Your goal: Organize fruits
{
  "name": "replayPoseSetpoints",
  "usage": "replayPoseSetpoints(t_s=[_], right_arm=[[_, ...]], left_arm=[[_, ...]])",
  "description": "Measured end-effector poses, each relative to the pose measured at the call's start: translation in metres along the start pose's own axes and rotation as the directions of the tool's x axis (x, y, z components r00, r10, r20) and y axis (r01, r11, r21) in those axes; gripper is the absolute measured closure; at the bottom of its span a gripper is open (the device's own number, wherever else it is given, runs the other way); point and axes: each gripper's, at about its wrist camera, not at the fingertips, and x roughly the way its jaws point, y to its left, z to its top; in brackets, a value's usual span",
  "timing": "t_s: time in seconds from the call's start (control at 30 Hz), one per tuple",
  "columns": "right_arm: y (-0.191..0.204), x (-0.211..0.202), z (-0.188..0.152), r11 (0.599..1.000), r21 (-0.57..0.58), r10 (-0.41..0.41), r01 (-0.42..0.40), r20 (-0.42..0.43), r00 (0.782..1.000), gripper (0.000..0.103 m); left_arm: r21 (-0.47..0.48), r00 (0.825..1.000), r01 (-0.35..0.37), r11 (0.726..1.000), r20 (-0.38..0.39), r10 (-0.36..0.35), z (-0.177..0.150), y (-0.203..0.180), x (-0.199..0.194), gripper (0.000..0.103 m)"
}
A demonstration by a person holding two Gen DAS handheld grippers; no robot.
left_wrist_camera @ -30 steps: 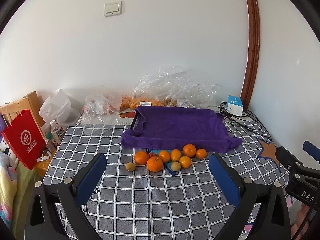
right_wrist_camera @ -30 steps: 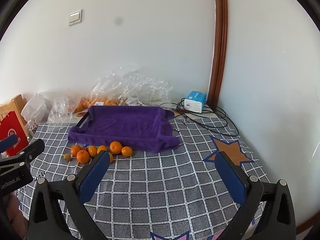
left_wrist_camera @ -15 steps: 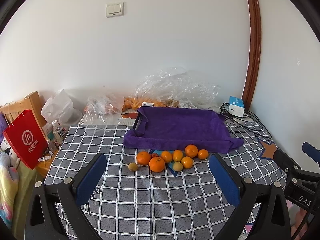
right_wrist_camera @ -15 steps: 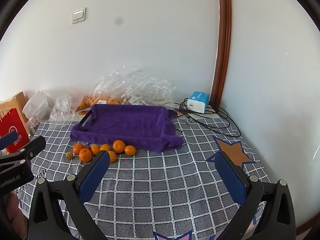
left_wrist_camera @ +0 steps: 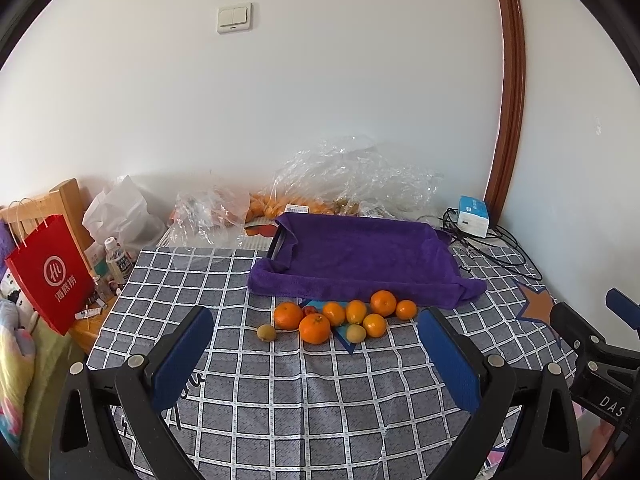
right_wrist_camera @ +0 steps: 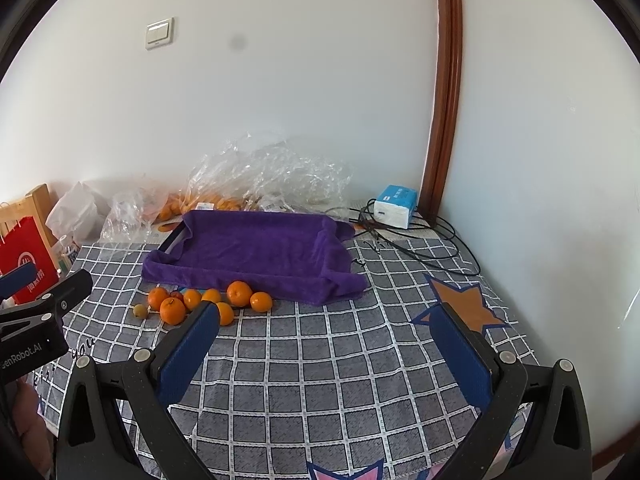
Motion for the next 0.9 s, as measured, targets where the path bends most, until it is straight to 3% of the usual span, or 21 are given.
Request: replayPoseSetpoints(t_s=[0.9], right_arm=[[0.009,0.003,-0.006,0.999,-0.022,0.042,-0.041,0.025,0.999,0.000]], left_arm=[[-0.038,1.000,-0.009,0.999,0.008,0.009,0.000,0.014,0.012,0.000]])
